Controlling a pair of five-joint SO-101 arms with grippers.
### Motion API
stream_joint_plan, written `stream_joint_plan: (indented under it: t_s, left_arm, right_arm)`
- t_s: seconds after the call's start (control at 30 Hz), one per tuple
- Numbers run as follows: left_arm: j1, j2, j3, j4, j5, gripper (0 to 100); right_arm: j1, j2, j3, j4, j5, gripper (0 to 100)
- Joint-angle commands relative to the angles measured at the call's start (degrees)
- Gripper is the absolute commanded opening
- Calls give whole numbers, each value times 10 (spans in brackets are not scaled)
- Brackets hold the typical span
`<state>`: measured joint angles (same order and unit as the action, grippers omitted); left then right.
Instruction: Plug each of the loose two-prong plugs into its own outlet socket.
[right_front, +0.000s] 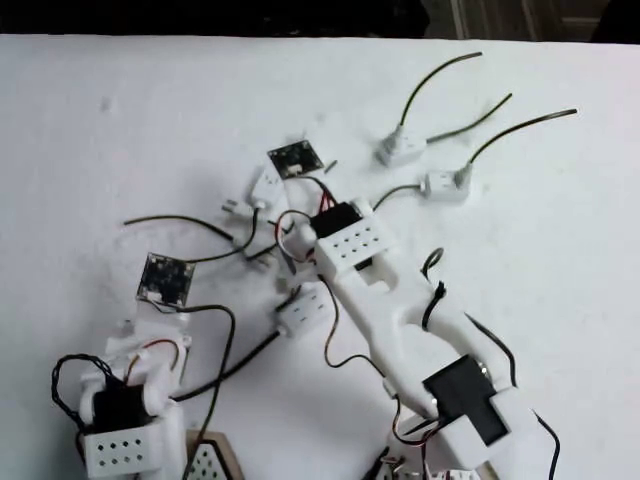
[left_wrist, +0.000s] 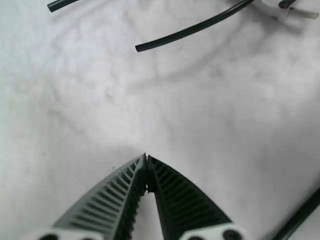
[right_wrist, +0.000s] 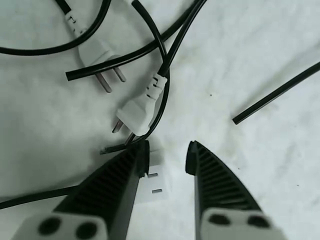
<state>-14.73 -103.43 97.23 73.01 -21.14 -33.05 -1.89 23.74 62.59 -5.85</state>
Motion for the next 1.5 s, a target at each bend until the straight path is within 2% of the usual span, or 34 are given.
stream_joint_plan:
  t_s: [0.0,0.43,0.8,1.03,1.17,1.3,1.47]
  left_arm:
    - [5,-2,-2,3,7,24]
    - [5,-2,-2,3,7,24]
    - [5,-2,-2,3,7,24]
    - [2,-3,-4,0,4,24]
    - [-60,-5,-34,-4,3,24]
    - [-140,-5,-12,-78,6,24]
    - [-152,-5,-2,-97,4,24]
  right_arm:
    - [-5,-4,-2,-5,0,124]
    - [-5,-5,-5,-8,1,125]
    - [-36,-9,-6,-9,-1,126]
    - [-34,-3,-4,-55,-4,126]
    - [-36,-1,-3,-76,-4,124]
    - [-35,38,-11,-81,-4,126]
    - [-33,102,-51,-73,-4,126]
